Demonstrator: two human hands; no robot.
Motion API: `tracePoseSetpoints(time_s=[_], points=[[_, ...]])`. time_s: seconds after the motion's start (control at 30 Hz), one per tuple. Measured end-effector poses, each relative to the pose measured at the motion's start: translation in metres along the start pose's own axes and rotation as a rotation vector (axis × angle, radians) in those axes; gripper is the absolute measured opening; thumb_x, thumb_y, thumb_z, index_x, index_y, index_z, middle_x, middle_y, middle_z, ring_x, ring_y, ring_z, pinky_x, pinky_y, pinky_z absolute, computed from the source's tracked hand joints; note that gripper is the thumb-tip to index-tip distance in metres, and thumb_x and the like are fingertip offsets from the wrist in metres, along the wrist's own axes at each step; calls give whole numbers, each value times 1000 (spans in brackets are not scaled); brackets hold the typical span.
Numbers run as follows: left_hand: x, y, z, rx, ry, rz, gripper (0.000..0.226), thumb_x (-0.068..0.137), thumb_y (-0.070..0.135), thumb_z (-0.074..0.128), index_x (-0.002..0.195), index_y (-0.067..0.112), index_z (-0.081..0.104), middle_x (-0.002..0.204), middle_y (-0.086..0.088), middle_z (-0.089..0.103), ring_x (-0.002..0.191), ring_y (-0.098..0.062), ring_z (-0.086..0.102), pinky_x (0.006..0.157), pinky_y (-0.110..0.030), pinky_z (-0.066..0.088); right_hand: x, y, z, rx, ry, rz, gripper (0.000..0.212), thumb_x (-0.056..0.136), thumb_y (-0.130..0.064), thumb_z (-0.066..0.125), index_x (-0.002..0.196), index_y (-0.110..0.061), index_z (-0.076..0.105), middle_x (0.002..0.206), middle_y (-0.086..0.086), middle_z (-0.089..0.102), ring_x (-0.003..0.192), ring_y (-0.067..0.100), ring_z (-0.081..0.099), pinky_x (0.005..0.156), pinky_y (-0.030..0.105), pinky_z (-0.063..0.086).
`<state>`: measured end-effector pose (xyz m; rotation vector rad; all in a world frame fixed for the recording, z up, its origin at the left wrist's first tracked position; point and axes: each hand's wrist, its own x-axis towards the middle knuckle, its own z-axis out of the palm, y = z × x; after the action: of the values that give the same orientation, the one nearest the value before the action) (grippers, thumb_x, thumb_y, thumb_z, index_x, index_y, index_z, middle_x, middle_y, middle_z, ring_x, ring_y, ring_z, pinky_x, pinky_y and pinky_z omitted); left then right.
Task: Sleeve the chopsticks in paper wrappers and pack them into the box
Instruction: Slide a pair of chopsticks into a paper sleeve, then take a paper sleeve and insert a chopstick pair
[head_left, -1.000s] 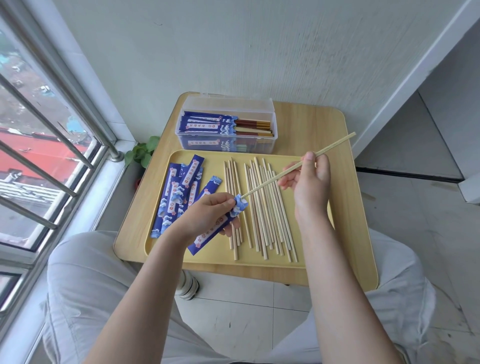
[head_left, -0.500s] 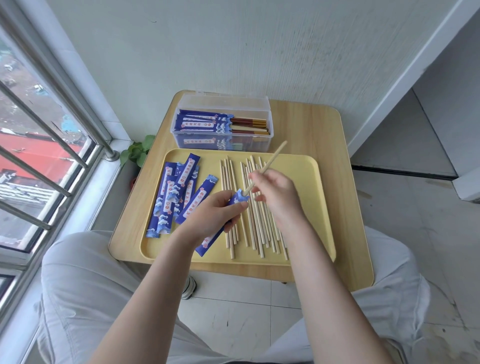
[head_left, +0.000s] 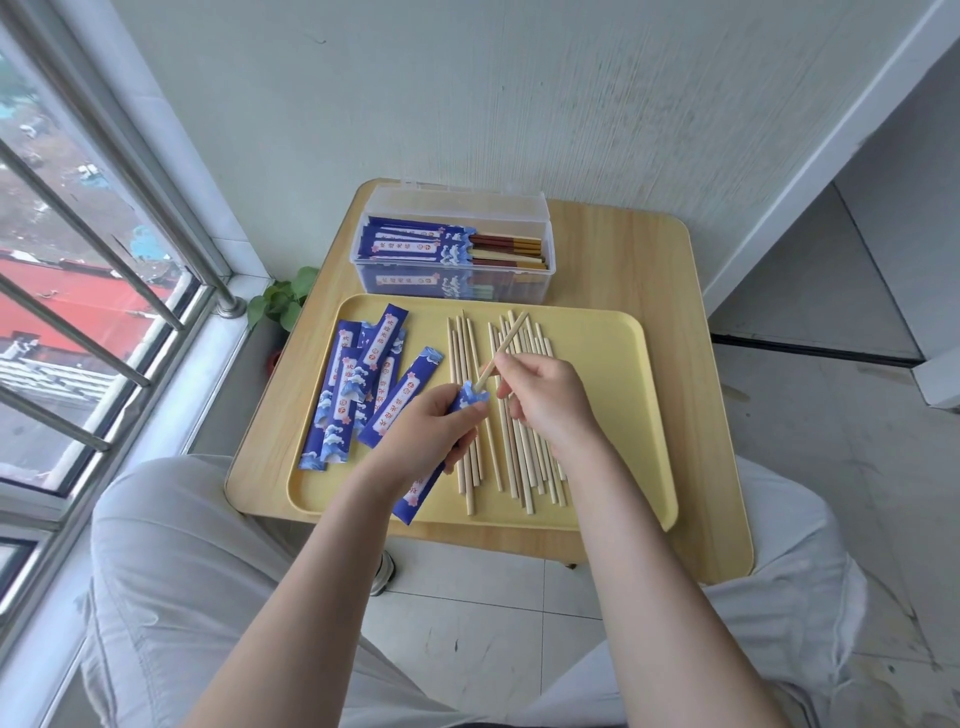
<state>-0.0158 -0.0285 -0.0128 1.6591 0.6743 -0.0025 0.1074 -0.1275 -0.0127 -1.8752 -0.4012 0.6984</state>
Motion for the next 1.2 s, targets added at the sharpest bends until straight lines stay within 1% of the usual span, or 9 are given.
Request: tracePoseSetpoints(time_s=[0.1,0.2,0.43,0.5,0.6,0.7,0.8,1.03,1.2], points=[[6,-9,-4,-156,142,-83,19,102,21,55,92,5,56,65,-6,57,47,-15,48,51,-30,47,0,9,6,-388,4,-50,25,98,-34,58,89,-13,69,80,0,66,67,16,59,65,30,48],[11,-16,-7,-289,222,-187,15,101,16,52,98,3,59,71,-11,60,50,-21,53,52,-32,48,-5,20,18,-821,-24,-56,15,98,-26,58,93,-13,64,88,0,64,76,19,62,64,30,50],[15,-29,-4,-434,232,-266,17,101,14,52,107,0,59,79,-15,71,58,-23,64,55,-33,56,-8,28,37,-942,42,-28,13,99,-21,56,104,-10,61,87,1,59,73,19,58,52,25,36],[15,-30,-5,-439,216,-268,18,102,15,51,109,1,60,82,-14,74,61,-23,67,57,-33,57,-8,29,38,-885,50,-19,11,98,-21,57,96,-10,61,82,0,58,70,18,56,49,26,36],[15,-30,-8,-515,200,-276,19,103,15,51,112,1,59,84,-15,75,61,-25,68,57,-33,58,-4,26,26,-540,40,47,18,89,-21,64,77,-9,61,71,2,62,63,15,55,58,28,49],[15,-27,-9,-567,218,-243,19,100,17,59,113,3,59,79,-11,73,54,-21,62,53,-30,53,-4,14,8,-129,-86,103,9,88,-17,64,87,-10,70,70,-6,71,64,11,56,56,25,41],[17,-22,-6,-589,220,-165,28,94,24,69,111,3,61,83,-10,71,54,-19,57,53,-29,48,-7,9,4,192,-238,96,5,95,-10,65,99,-8,64,76,3,74,60,13,58,51,25,44],[18,-10,-7,-613,254,-128,20,91,22,72,97,4,67,77,-9,65,46,-16,53,53,-27,46,-11,12,1,287,-320,79,7,100,-12,58,99,-13,65,85,6,74,65,21,64,52,24,45],[16,-6,-7,-605,228,-127,20,91,22,72,97,5,65,79,-5,64,47,-15,51,51,-25,45,-10,9,0,174,-265,-130,27,95,4,57,99,-20,68,96,8,66,73,11,62,62,27,49]])
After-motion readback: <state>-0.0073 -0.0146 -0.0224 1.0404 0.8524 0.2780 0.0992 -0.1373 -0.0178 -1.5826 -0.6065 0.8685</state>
